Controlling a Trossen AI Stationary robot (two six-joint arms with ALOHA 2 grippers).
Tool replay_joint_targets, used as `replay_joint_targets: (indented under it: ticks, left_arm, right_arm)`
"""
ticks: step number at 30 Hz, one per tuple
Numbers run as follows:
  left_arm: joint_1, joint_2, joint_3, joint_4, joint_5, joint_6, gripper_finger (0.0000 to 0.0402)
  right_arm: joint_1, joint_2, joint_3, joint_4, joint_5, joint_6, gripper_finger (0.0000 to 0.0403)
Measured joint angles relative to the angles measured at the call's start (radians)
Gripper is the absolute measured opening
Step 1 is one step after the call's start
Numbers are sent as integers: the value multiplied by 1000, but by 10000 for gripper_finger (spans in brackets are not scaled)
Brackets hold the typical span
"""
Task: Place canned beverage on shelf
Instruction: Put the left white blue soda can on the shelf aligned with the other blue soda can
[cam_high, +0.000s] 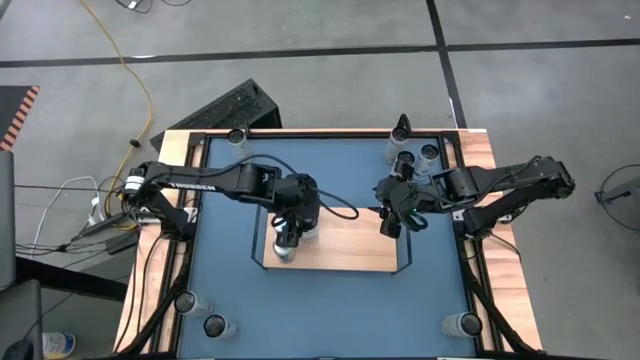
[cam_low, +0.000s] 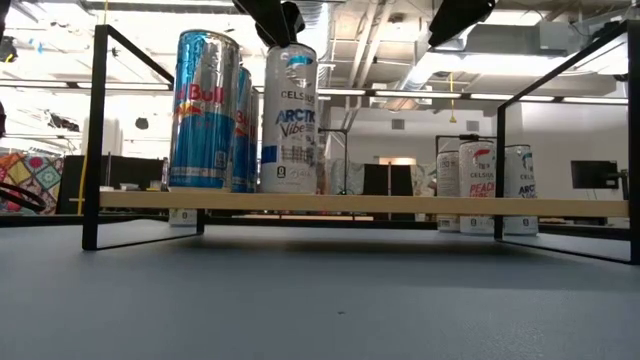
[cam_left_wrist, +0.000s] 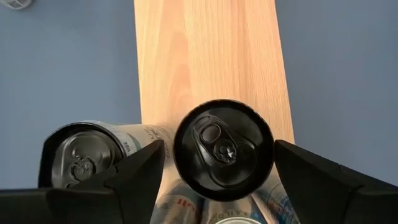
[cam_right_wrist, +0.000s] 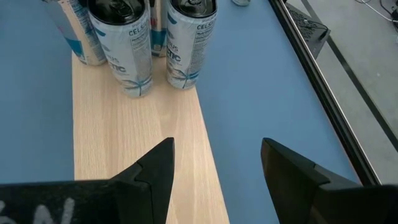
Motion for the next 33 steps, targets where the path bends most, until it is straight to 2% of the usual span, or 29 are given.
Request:
replay_joint_targets:
  ticks: [7,12,18,22,27,30,33]
  left_arm:
    - [-3,0,16,-32,-3,3,287]
    - [-12,0,59,-88,-44,8,287]
    - [-34,0,164,-198,-93,-9,287]
    - [-71,0,271,-299,-89,-58,287]
    - [-156,0,407,-390,-115,-135,287]
    - [-224,0,471,-425,-173,-162,287]
    - [-300,0,524,-461,-257,-194,287]
  right_arm:
    - [0,0,0,0,-5,0,219]
    - [3,0,0,15,-29,-3,219]
    - [42,39,0,152,-25,-97,219]
    - [79,114,1,262,-25,-156,219]
    - [98,274,-1,397,-10,-213,219]
    - [106,365,0,525,54,-263,219]
    - [119,440,20,573,151,-292,219]
